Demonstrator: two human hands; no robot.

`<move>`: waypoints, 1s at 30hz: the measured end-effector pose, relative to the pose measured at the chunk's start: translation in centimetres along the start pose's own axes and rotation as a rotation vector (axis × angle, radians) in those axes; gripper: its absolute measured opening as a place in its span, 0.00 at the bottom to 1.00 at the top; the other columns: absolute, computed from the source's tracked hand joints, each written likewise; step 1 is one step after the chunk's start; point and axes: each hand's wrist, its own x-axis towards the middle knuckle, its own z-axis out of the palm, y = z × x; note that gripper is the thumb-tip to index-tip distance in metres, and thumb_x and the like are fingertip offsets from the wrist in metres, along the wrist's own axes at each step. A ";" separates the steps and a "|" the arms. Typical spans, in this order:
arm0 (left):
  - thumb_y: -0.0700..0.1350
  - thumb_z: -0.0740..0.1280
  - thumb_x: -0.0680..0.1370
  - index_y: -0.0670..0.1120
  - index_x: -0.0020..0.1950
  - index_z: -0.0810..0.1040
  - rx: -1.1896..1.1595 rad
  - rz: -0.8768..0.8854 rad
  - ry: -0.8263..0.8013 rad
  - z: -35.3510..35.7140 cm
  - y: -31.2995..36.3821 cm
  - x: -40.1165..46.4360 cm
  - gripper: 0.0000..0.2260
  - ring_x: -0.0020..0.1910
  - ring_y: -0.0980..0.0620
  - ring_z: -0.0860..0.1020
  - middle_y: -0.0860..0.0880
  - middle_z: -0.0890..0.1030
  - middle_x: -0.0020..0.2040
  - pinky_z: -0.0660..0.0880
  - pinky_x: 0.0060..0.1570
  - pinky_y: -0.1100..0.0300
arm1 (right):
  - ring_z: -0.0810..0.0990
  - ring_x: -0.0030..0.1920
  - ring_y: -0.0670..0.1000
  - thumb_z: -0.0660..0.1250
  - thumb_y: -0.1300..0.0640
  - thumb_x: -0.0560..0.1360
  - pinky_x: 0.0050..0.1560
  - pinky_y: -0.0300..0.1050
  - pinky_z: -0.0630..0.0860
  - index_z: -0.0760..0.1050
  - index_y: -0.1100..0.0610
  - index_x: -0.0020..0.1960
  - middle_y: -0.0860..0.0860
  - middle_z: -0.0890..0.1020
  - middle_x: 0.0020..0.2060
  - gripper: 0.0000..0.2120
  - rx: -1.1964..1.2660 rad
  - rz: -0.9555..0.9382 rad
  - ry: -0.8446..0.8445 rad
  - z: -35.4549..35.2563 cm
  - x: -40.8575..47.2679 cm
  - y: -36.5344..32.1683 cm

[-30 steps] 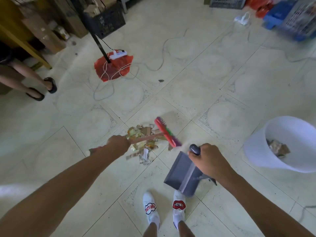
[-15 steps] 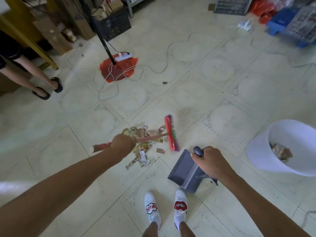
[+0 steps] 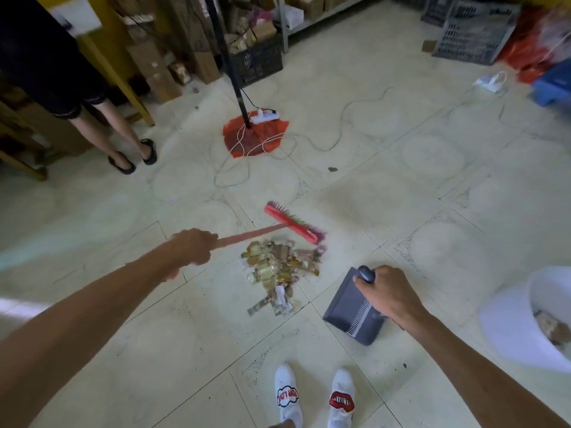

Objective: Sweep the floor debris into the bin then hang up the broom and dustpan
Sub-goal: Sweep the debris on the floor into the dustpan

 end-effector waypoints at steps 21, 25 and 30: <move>0.37 0.60 0.79 0.34 0.64 0.69 -0.835 -0.255 -0.310 14.5 6.9 2.7 0.15 0.53 0.45 0.82 0.40 0.77 0.58 0.80 0.48 0.60 | 0.71 0.22 0.50 0.72 0.54 0.73 0.26 0.42 0.65 0.65 0.58 0.24 0.52 0.70 0.19 0.23 -0.270 -0.010 -0.017 -0.1 14.1 -2.7; 0.36 0.59 0.77 0.35 0.57 0.73 -0.918 -0.211 -0.380 14.0 8.7 0.8 0.10 0.34 0.50 0.79 0.46 0.77 0.41 0.76 0.28 0.64 | 0.69 0.21 0.49 0.72 0.54 0.73 0.25 0.43 0.63 0.64 0.58 0.24 0.51 0.68 0.18 0.25 -0.262 -0.030 -0.060 -0.3 14.9 -2.5; 0.34 0.61 0.72 0.35 0.51 0.74 -1.060 -0.213 -0.470 12.7 11.4 -2.3 0.10 0.24 0.48 0.78 0.41 0.80 0.34 0.75 0.22 0.60 | 0.67 0.20 0.49 0.72 0.53 0.72 0.24 0.42 0.62 0.64 0.57 0.24 0.50 0.67 0.18 0.25 -0.230 -0.062 -0.086 -1.3 15.6 -2.1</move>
